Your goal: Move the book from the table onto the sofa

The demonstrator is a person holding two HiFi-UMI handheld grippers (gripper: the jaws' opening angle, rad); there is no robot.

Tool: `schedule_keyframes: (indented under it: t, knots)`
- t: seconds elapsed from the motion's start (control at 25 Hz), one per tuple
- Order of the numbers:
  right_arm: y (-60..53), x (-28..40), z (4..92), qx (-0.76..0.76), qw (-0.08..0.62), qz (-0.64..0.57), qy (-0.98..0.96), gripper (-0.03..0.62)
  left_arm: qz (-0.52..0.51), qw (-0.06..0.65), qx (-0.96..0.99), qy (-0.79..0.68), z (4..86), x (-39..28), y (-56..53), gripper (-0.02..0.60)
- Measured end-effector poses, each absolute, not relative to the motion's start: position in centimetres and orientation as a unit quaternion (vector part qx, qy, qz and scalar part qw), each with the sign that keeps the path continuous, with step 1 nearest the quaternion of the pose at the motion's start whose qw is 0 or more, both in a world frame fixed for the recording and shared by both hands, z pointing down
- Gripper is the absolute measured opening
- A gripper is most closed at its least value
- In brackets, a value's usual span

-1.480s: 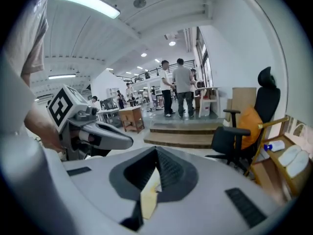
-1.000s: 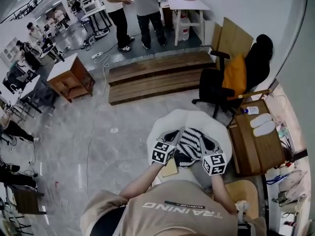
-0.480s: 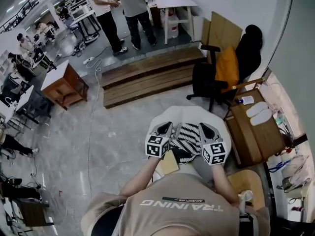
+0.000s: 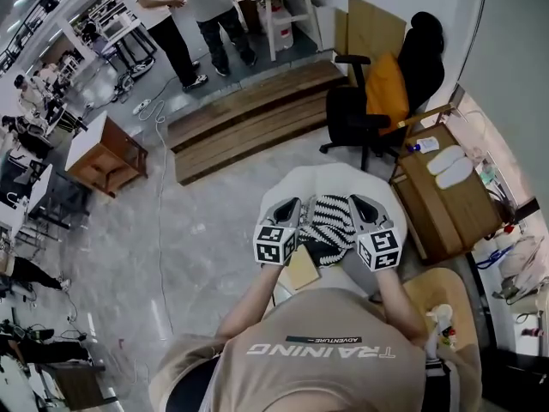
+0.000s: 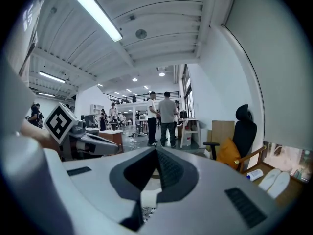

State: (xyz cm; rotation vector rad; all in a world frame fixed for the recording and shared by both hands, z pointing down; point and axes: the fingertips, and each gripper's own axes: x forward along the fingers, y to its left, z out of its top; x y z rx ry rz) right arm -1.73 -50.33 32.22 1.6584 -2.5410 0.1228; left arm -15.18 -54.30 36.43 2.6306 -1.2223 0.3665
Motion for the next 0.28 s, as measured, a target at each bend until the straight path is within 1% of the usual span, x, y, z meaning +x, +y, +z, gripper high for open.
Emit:
schedule_keyframes:
  t: [0.28]
  knots:
    - [-50.58,-2.52,31.94,0.528,0.071,0.014,-0.846,0.005,0.128,0.12,0.89,-0.422,37.0,-15.85,-55.2,0.006]
